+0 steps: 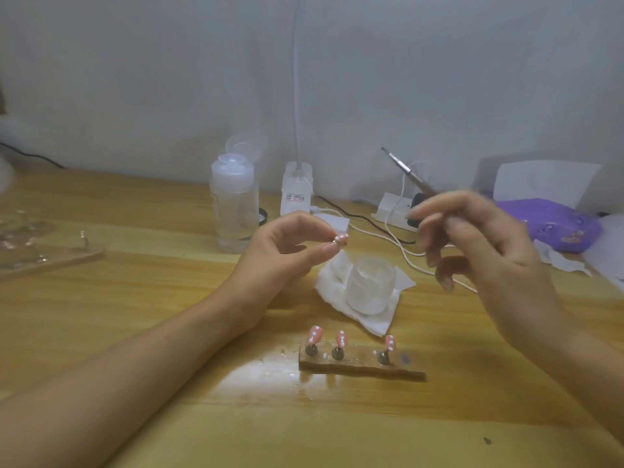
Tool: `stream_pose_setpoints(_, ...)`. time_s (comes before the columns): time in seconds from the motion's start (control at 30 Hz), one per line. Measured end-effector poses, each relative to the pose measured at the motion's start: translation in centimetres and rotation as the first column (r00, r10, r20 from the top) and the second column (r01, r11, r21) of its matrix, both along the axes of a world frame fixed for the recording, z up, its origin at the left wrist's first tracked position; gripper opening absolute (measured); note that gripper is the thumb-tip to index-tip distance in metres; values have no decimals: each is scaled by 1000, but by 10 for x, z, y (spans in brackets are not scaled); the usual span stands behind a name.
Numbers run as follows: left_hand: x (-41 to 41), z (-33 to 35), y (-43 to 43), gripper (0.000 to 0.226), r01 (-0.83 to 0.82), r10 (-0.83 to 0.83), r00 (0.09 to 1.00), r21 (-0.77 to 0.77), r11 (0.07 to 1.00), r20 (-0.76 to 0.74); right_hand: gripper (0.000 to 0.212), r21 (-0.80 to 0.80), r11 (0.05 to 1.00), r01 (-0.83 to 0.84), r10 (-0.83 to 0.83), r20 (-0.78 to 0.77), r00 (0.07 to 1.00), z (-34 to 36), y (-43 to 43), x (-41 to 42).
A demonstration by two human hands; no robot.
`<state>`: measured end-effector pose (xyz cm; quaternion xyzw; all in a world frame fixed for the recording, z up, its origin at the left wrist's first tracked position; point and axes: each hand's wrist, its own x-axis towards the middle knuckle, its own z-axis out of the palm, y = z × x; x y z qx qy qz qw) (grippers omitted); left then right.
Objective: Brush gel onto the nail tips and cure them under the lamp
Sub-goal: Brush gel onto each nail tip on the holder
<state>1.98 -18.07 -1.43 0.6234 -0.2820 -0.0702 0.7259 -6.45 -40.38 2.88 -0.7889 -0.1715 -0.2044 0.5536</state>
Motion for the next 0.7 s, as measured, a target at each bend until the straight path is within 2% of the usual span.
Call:
stream_pose_setpoints(0.1, 0, 1, 0, 15, 51, -56, 994, -48, 998, -92, 21, -221, 975, 27, -32, -20, 999, -1, 13, 6)
stream_pose_setpoints(0.17, -1, 2, 0, 14, 90, -98, 985, -64, 994, -142, 14, -272, 962, -2, -8, -36, 999, 2, 23, 11)
stream_pose_setpoints(0.3, -4, 4, 0, 10, 180, -200, 957, -110, 977, -209, 13, -257, 966, -25, 29, 10, 1000, 8, 38, 20)
stream_pose_setpoints(0.4, -4, 5, 1, 17, 242, -292, 926, -215, 946, -240, 13, -233, 972, -39, 44, 16, 999, 9, 46, 24)
stream_pose_setpoints(0.7, -2, 2, 1, 31, 351, -418, 892, -320, 880, -172, 7, -171, 982, -85, 90, 23, 996, 11, 58, 22)
